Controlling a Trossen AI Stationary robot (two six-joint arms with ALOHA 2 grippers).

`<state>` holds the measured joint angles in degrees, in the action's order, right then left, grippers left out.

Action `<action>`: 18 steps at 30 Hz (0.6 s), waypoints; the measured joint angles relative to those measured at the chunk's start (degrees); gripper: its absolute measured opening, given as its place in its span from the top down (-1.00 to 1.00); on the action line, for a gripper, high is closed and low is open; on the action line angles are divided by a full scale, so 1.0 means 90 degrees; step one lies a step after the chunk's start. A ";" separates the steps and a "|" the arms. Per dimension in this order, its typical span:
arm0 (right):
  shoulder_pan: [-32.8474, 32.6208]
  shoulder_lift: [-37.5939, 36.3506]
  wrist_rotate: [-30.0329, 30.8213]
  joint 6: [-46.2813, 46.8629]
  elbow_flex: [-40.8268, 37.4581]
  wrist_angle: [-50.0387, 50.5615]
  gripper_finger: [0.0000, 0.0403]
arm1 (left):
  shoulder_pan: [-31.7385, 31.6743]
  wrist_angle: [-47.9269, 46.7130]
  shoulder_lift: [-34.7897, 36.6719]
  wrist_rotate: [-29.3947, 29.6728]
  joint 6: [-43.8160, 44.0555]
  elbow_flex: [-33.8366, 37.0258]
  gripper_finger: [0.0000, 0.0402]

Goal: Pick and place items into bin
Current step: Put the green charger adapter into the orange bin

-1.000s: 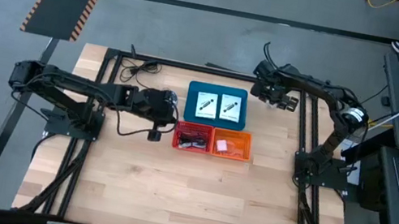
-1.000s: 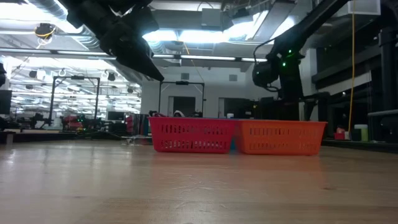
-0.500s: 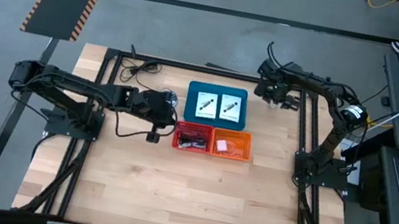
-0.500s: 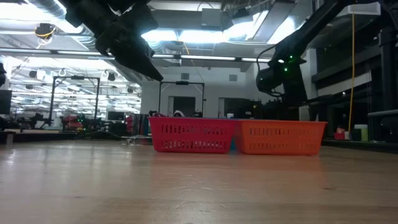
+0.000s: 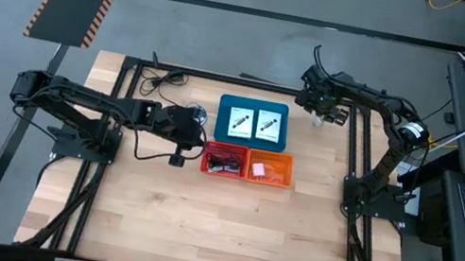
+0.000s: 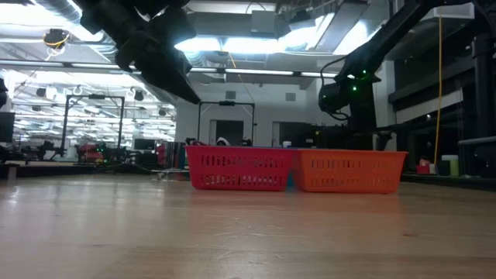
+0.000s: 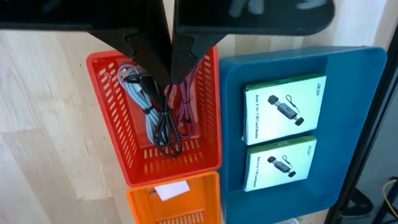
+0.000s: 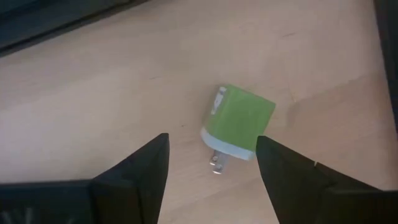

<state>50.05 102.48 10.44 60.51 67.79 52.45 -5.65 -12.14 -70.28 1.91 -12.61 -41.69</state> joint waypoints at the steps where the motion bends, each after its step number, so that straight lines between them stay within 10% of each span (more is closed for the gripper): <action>1: -0.0001 -0.0002 0.0000 0.0076 -0.0055 -0.0019 -0.10 | 0.0000 -0.0019 0.0000 0.0000 -0.0004 0.0000 0.99; 18: 0.0238 -0.0005 -0.0380 0.0355 -0.1093 -0.1476 -0.10 | 0.0000 -0.0245 0.0000 0.0000 -0.0403 0.0000 0.98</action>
<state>52.19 102.43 7.01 63.71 57.95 39.17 -5.65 -14.34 -70.28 1.91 -16.24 -41.69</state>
